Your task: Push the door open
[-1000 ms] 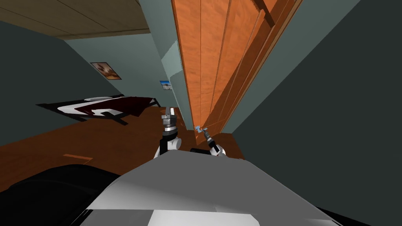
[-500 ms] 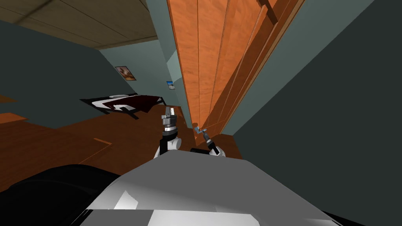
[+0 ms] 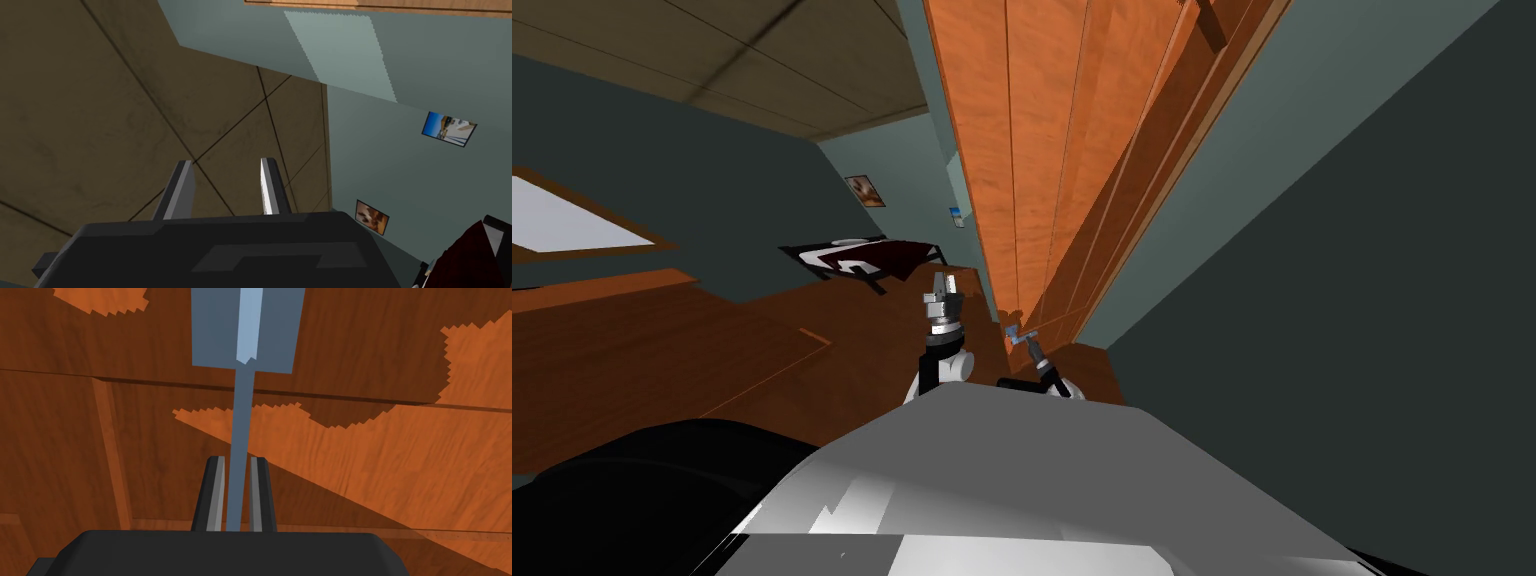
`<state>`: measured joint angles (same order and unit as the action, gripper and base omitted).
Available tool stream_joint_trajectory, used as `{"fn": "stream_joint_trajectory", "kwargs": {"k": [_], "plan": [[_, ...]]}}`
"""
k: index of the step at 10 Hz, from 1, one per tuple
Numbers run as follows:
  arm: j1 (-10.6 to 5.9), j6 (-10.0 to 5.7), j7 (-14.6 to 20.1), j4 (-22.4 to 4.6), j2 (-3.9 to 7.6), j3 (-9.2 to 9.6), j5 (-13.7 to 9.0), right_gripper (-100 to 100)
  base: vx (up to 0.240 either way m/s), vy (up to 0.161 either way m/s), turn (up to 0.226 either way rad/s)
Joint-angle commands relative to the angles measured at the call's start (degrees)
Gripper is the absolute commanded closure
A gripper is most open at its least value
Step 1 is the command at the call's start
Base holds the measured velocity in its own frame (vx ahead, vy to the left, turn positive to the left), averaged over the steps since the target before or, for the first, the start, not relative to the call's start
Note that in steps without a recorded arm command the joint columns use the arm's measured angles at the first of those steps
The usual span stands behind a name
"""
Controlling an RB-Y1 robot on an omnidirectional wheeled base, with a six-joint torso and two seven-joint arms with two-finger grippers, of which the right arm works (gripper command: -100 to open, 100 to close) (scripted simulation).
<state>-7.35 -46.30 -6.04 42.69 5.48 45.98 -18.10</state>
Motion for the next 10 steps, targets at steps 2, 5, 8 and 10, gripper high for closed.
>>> {"fn": "stream_joint_trajectory", "kwargs": {"k": [2, 5, 8, 10], "plan": [[1.61, 0.39, -2.96, 2.98, 0.91, 2.74, -3.32, 100, -0.082, -0.171, 0.212], [3.09, 0.71, -5.53, 5.40, 1.36, 5.44, -6.20, 100, -0.075, -0.150, 0.160], [4.36, 0.99, -7.72, 7.47, 1.71, 7.75, -8.65, 100, -0.087, -0.149, 0.145], [4.98, 1.12, -8.78, 8.48, 1.88, 8.88, -9.84, 100, -0.080, -0.149, 0.122]]}}
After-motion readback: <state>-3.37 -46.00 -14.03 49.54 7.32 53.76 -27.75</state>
